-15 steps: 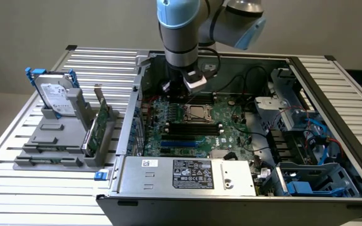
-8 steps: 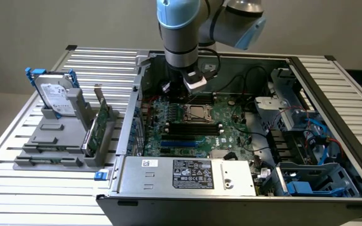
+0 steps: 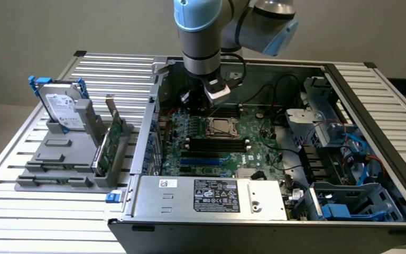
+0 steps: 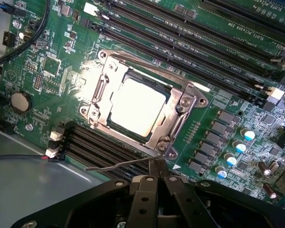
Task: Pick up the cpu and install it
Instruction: 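Install the first cpu locking lever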
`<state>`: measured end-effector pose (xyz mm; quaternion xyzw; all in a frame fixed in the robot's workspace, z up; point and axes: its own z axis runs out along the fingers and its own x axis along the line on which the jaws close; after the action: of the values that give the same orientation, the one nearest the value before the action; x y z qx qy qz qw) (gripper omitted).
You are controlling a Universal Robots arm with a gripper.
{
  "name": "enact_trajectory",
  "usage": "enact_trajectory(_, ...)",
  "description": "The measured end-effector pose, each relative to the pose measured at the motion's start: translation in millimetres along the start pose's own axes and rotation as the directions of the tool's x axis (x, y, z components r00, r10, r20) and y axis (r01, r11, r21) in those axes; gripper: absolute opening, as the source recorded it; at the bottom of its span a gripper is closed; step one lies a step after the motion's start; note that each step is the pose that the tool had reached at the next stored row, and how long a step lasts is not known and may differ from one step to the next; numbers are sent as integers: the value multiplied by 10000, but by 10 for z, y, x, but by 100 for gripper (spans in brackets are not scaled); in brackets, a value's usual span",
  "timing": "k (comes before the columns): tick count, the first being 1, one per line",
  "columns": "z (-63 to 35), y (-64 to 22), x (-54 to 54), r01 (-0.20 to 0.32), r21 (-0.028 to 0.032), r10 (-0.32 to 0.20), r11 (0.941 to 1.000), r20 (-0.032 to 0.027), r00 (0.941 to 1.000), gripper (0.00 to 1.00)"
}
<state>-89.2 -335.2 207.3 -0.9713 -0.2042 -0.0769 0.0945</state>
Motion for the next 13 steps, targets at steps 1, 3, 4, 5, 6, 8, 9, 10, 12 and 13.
enact_trajectory(1,-1,0,0,11,3,-11,10000,-3,10000,11)
enact_trajectory(3,-1,2,5,57,12,-57,10000,-7,10000,11)
enact_trajectory(4,-1,4,10,80,18,-80,10000,-7,10000,11)
enact_trajectory(5,-1,7,16,104,24,-104,9999,-7,9999,11)
enact_trajectory(6,0,10,21,126,27,-126,9999,-12,9999,11)
enact_trajectory(8,2,14,31,167,27,-167,9999,-30,9999,11)
enact_trajectory(9,3,15,33,185,23,-185,9998,-44,9998,11)
enact_trajectory(10,3,14,33,194,13,-194,9998,-68,9998,11)
enact_trajectory(12,5,11,34,209,-8,-209,9998,-123,9997,11)
enact_trajectory(13,6,7,33,214,-11,-214,9998,-148,9997,11)
